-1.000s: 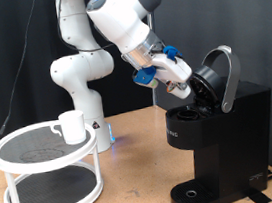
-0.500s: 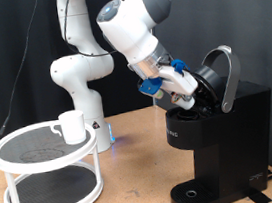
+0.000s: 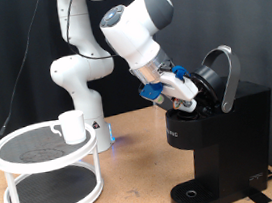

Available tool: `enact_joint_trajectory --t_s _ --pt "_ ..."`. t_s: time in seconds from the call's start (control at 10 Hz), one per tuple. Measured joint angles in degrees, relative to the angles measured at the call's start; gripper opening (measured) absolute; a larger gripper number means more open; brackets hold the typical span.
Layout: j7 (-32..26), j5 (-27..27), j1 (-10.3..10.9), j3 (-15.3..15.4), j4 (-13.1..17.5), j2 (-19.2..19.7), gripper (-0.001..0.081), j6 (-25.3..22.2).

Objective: Make a cup of coffee with the keurig machine

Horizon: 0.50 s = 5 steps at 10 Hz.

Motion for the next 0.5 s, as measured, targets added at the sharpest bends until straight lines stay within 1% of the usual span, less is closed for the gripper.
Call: enact_joint_trajectory --t_s 0.3,0.5 --pt "0.0 0.4 -0.1 -0.1 -0.6 0.0 0.036 0.2" --pt "0.0 1.8 -0.1 -0.2 -0.2 -0.3 0.036 0.2"
